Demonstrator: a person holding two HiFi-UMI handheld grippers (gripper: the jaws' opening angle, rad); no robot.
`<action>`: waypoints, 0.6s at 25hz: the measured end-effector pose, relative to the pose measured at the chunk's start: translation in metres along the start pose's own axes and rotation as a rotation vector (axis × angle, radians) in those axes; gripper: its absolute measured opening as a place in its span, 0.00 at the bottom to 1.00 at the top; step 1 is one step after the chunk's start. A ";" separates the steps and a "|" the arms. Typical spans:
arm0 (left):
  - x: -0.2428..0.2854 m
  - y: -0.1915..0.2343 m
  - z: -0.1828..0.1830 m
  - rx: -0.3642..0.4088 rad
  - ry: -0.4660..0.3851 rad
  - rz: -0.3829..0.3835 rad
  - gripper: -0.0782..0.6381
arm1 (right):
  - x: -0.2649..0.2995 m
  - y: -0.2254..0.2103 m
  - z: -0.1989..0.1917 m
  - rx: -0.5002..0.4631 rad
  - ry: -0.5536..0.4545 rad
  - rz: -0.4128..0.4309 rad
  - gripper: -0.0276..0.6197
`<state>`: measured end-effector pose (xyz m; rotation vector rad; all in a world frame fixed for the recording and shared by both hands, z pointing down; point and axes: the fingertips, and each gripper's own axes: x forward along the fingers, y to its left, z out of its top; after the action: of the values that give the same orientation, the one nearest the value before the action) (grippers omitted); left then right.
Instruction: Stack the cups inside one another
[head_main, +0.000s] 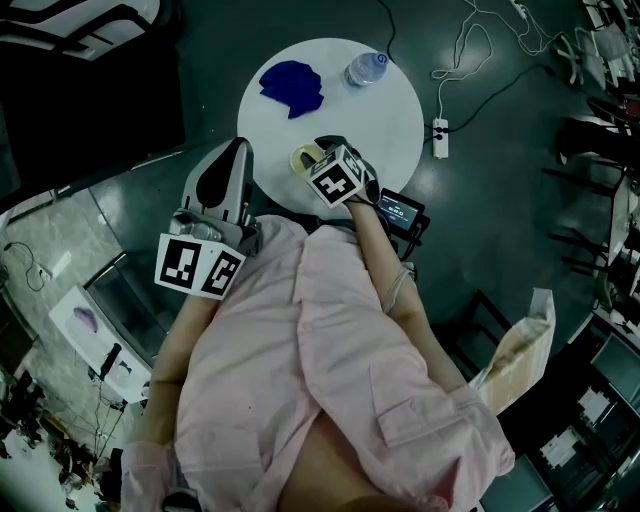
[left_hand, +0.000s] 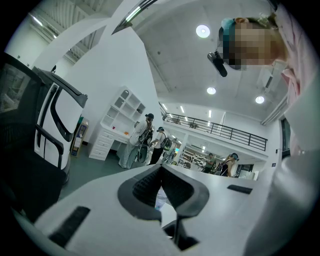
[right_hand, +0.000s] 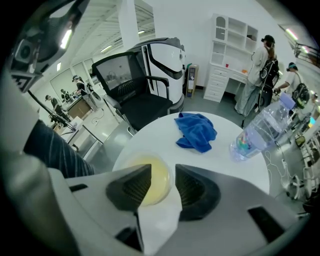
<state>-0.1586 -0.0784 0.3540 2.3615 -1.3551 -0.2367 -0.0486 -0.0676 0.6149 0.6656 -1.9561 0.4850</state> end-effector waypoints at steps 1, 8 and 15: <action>0.000 0.000 0.000 0.001 -0.001 0.000 0.12 | 0.000 -0.001 0.000 0.002 -0.002 -0.002 0.27; -0.001 -0.002 0.001 0.002 -0.005 0.000 0.12 | -0.002 -0.002 0.000 0.012 -0.013 -0.011 0.29; -0.002 -0.003 -0.001 0.005 -0.008 -0.001 0.12 | -0.003 -0.005 -0.001 0.018 -0.022 -0.025 0.30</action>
<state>-0.1570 -0.0754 0.3533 2.3680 -1.3595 -0.2430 -0.0439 -0.0701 0.6127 0.7086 -1.9642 0.4823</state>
